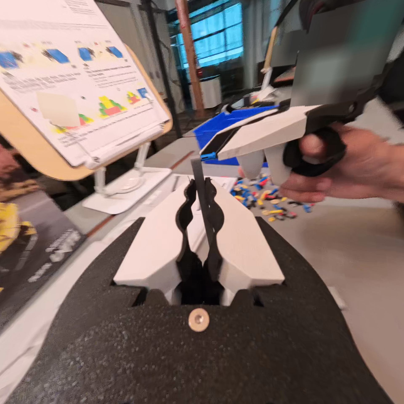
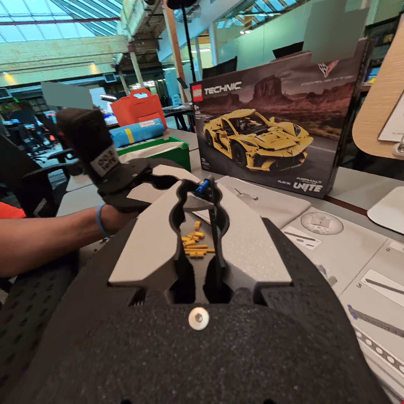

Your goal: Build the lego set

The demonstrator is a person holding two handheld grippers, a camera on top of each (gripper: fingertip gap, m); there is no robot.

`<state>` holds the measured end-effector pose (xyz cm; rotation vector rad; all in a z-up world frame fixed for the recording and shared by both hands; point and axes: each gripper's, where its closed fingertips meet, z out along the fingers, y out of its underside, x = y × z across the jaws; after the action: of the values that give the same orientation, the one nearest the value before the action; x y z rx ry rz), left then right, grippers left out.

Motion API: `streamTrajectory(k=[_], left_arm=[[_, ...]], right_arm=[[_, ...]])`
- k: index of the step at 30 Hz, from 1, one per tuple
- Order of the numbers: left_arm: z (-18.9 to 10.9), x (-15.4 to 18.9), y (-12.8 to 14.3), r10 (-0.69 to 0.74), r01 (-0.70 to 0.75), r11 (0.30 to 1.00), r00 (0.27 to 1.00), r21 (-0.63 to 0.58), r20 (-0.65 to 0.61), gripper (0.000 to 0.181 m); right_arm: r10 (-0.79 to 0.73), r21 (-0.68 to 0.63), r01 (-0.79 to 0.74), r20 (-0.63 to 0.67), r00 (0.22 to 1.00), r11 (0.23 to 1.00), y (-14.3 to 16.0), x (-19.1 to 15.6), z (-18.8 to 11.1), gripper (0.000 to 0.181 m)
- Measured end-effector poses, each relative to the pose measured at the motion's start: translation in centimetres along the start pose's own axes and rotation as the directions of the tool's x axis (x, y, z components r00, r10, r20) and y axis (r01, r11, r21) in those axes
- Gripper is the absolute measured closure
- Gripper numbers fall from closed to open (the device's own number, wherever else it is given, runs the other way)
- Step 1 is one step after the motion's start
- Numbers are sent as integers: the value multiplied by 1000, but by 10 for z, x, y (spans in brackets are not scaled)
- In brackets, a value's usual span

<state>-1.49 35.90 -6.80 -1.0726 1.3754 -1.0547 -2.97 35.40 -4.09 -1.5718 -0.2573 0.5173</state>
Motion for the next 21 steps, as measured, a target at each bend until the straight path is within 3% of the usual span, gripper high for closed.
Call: streamTrajectory(k=[4, 7, 9, 13, 16, 21], left_arm=[[-8, 16, -18, -166, 181, 981, 968, 69, -188, 175], [-18, 34, -31, -199, 246, 964, 919, 101, -340, 175], [-21, 44, -30, -184, 236, 968, 902, 89, -390, 175], [-21, 58, -28, -167, 221, 973, 879, 73, -446, 175], [-19, 64, -26, -156, 206, 977, 876, 60, -457, 175], [-20, 67, -27, -169, 223, 973, 863, 59, -477, 175]], right_arm=[[-40, 1, 41, 100, 994, 999, -3, -7, -14, 138], [46, 35, -58, 277, 960, 998, -10, -27, -22, 130], [87, 57, -118, 388, 918, 991, -16, -43, -26, 136], [106, 26, -129, 422, 900, 991, -12, -49, -25, 142], [101, 6, -114, 419, 902, 993, -7, -49, -25, 161], [98, 22, -118, 418, 903, 993, -8, -49, -26, 158]])
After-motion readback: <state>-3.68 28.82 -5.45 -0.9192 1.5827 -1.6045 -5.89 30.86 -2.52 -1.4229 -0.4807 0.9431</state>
